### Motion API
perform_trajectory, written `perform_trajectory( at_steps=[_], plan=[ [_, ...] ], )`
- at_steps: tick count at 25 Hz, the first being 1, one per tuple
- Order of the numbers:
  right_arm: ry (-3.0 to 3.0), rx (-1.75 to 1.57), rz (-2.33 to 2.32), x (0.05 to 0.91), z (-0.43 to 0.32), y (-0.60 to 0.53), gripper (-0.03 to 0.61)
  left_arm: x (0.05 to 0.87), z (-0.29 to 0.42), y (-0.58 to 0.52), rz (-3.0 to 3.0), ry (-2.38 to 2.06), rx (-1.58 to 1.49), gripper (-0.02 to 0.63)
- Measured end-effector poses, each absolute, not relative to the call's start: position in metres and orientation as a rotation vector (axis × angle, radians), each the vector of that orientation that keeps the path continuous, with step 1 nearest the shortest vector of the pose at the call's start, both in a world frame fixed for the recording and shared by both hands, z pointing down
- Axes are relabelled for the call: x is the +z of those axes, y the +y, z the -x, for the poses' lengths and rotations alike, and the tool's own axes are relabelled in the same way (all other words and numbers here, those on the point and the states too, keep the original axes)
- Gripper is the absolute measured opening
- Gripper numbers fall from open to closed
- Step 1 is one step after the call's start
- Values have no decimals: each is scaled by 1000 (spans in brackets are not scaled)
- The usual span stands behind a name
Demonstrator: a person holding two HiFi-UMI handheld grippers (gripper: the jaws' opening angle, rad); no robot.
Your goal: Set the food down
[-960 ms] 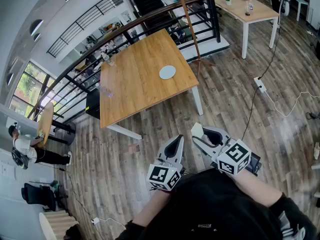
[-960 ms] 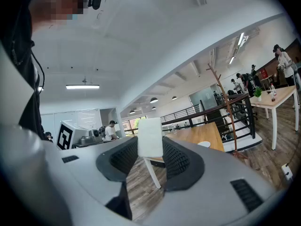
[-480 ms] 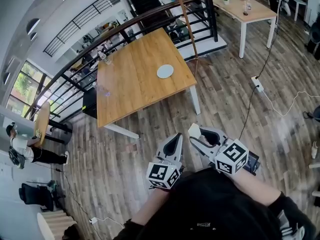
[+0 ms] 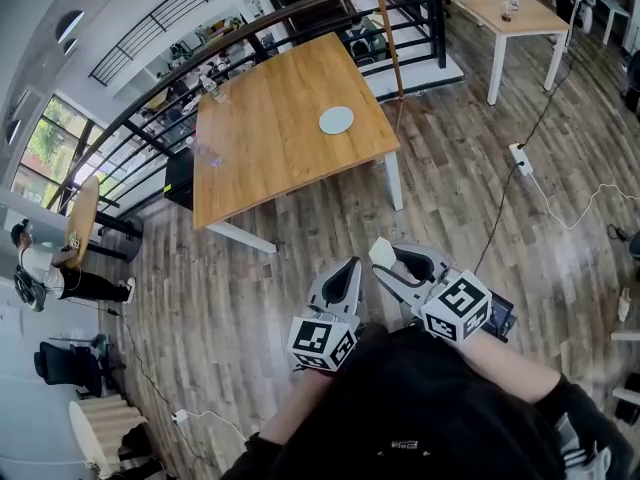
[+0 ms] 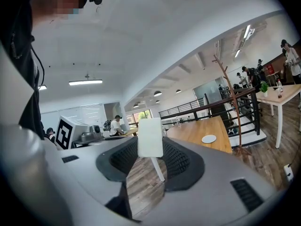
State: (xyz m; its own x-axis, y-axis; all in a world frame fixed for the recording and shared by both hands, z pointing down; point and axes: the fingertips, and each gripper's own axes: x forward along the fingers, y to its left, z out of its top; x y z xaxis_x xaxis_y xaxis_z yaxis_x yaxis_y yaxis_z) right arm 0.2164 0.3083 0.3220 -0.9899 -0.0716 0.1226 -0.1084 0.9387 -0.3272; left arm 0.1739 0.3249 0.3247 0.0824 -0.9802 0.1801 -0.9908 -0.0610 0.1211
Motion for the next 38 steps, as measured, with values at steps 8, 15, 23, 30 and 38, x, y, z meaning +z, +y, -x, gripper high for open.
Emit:
perform_trajectory(
  at_steps=[8,15,23,30,38],
  plan=[
    [-2966,528,-129,319,-203,318,172,321,-170,342,-2063,-2081,120,5],
    [-2965,506,-48,318,-189,334,172,322,-163,342,-2043,-2078,125,5],
    [-2947,492,-215,318,-194,303,172,323,-167,308,-2150,-1970,47,5],
    [-2911,467,-318,320,-185,279,172,327,-159,283,-2195,-1882,-5,5],
    [-2898,462,-316,327,-134,251,172,334,-108,255,-2189,-1872,-19,5]
  ],
)
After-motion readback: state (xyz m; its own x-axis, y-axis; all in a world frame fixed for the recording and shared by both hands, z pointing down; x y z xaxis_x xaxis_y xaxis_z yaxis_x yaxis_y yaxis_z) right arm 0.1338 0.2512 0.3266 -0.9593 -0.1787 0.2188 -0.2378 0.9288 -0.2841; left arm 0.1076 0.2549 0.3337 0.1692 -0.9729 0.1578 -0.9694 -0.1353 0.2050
